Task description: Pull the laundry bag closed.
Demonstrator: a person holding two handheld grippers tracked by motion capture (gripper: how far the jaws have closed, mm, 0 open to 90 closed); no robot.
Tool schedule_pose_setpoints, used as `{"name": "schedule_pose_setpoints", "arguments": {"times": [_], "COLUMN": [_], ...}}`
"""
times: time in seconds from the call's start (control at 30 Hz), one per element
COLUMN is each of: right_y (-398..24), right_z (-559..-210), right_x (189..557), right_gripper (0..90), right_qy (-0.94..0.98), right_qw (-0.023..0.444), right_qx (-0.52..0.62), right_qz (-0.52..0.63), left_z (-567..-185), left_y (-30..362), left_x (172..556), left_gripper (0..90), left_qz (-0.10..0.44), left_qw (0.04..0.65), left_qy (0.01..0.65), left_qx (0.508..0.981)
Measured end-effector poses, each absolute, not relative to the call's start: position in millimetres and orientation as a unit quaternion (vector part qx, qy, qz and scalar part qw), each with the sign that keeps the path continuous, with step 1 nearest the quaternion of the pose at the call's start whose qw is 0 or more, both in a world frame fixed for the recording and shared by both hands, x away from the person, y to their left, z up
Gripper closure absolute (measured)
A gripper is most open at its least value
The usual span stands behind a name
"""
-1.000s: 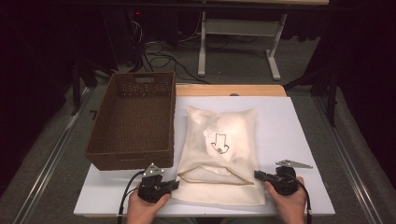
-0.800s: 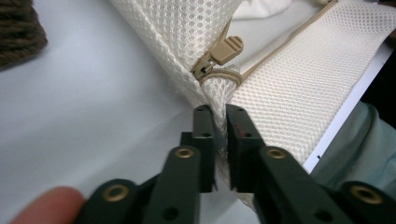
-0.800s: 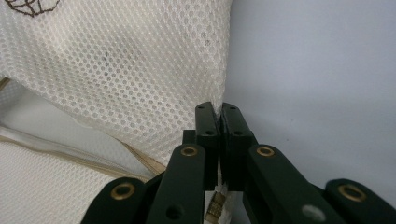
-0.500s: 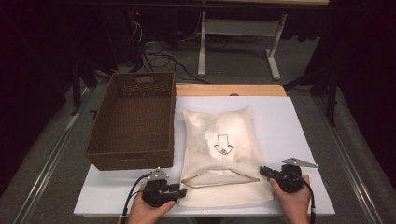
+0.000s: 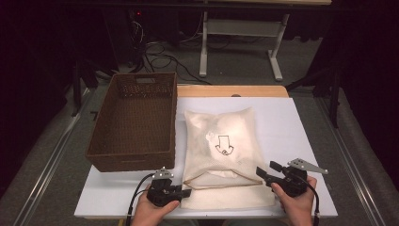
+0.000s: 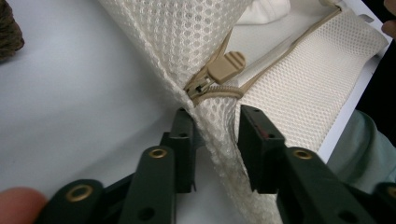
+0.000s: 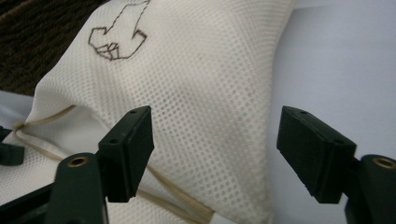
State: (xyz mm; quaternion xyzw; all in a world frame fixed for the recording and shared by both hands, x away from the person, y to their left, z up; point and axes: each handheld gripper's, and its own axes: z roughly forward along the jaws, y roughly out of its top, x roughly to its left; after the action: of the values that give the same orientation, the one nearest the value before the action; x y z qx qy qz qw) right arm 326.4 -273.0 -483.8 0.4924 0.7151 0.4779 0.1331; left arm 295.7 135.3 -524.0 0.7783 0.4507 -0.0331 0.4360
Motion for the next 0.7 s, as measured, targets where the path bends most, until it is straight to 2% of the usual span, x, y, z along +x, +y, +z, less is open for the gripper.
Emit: {"name": "schedule_pose_setpoints", "arguments": {"times": [0.07,0.13,0.2,0.47,0.7], "right_y": [-265,-259,-251,-209,-178], "right_z": [-482,-479,-475,-460,-456], "right_x": [323,321,319,315,319], "right_gripper": [25.0,26.2,33.1,33.8,37.4], "right_qy": [0.725,0.731,0.737,0.767,0.774], "right_qw": [0.136,0.128,0.115,0.079,0.086], "right_qx": [0.487,0.481,0.466,0.408,0.372], "right_qz": [0.468,0.467,0.476,0.489,0.506], "left_z": [-523,-522,-519,-511,-510], "left_y": [136,135,134,129,129], "left_x": [296,296,295,291,290], "left_gripper": [74.4,80.0,83.3,85.0,85.0], "left_qz": [-0.038,-0.036,-0.026,0.002,0.01], "left_qw": [0.439,0.443,0.444,0.457,0.462], "left_qy": [0.456,0.461,0.46,0.457,0.46], "left_qx": [0.774,0.768,0.768,0.763,0.758]}}
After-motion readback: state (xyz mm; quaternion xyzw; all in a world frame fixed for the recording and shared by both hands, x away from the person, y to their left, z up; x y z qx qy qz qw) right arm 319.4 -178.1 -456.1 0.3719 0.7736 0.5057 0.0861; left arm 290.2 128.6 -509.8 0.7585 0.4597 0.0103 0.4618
